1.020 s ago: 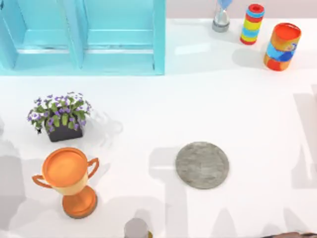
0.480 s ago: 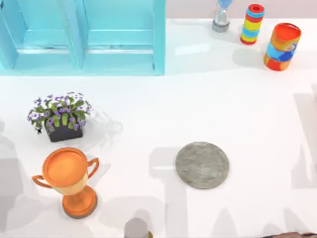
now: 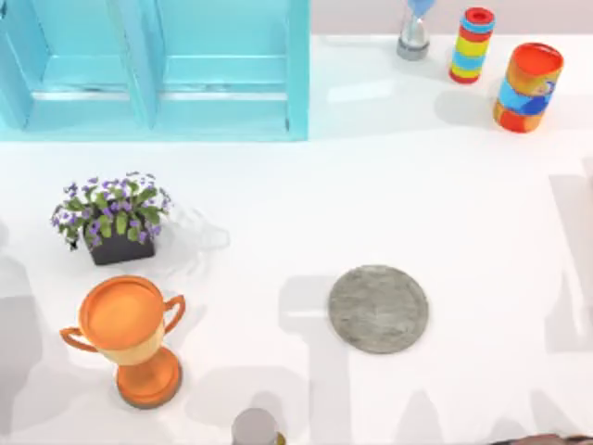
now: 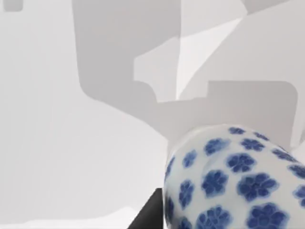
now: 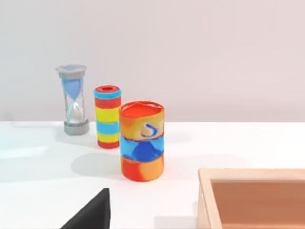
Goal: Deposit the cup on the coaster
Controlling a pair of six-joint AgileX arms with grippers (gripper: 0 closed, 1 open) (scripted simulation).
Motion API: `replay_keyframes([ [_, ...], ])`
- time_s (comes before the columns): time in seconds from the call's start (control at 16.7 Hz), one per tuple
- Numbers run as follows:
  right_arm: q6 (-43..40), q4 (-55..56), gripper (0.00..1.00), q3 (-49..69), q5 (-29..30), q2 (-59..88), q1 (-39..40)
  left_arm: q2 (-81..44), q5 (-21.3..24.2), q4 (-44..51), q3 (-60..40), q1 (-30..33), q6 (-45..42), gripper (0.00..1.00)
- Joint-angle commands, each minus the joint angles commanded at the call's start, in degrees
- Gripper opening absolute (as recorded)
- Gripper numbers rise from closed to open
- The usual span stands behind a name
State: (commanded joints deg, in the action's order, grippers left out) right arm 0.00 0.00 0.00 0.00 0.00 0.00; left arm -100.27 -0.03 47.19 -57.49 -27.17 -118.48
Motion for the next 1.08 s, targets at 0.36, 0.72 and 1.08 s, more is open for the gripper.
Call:
replay_keyframes([
  [0.36, 0.0, 0.0, 1.0, 0.0, 0.0, 0.0, 0.0, 0.0, 0.0, 0.0, 0.0, 0.0, 0.0, 0.02],
  [0.72, 0.0, 0.0, 1.0, 0.0, 0.0, 0.0, 0.0, 0.0, 0.0, 0.0, 0.0, 0.0, 0.0, 0.0],
  [1.08, 0.0, 0.0, 1.0, 0.0, 0.0, 0.0, 0.0, 0.1, 0.5, 1.3, -1.0, 1.0, 1.6, 0.0],
])
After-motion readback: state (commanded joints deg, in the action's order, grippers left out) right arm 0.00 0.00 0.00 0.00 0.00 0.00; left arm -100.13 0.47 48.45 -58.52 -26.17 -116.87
